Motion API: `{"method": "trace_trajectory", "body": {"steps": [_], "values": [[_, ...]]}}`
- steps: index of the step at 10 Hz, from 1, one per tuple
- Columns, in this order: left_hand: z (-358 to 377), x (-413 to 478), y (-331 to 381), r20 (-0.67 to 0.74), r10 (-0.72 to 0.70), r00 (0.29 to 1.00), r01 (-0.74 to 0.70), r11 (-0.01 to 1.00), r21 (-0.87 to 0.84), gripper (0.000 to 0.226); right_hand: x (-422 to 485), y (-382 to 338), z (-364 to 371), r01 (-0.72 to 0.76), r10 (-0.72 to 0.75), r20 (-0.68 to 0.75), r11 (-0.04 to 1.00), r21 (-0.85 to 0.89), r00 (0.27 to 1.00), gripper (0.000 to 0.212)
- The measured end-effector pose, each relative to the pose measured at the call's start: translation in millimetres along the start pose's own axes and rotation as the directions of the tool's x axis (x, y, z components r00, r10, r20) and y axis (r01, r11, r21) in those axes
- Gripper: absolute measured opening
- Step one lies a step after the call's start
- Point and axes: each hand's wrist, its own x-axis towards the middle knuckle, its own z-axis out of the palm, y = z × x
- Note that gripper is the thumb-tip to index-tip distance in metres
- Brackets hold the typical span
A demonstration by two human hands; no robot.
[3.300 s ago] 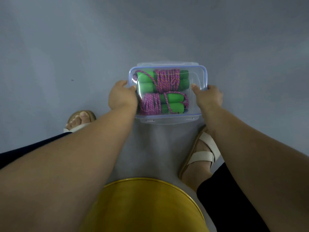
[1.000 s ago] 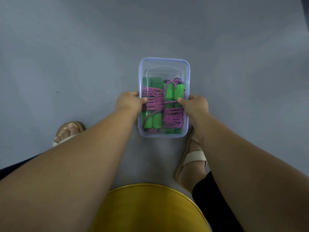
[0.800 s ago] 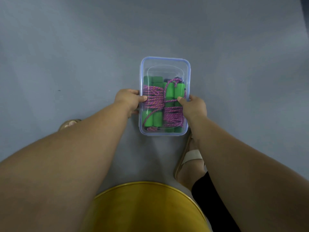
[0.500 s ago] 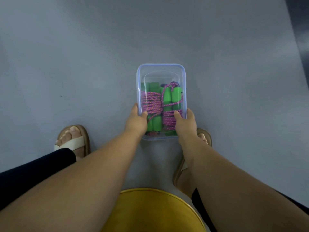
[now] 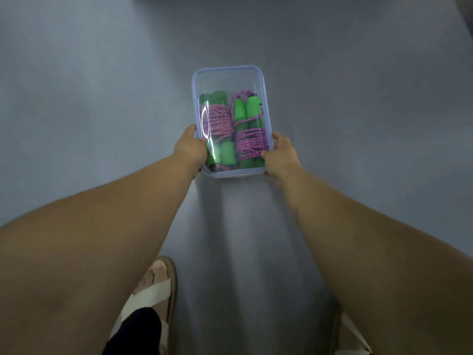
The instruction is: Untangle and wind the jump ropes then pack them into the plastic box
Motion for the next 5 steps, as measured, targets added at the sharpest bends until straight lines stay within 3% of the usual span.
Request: {"method": "trace_trajectory", "body": {"steps": [2,3,5], "values": [[-7.5,25.7,10.9,0.1,-0.082,0.992,0.093,0.99,-0.107,0.045,39.2,-5.7,4.0,0.019,-0.018,0.034,1.0,-0.015,0.999,0.059],[-5.3,28.6,17.7,0.079,-0.085,0.993,0.095,0.988,-0.119,0.048,45.4,-9.5,2.9,0.014,-0.012,0.043,0.999,-0.044,0.999,0.062],[-14.2,10.8,28.4,0.088,-0.212,0.973,0.215,0.976,-0.021,0.058,10.1,-39.3,-9.9,-0.007,0.024,0.04,0.922,-0.386,0.999,0.068]]}}
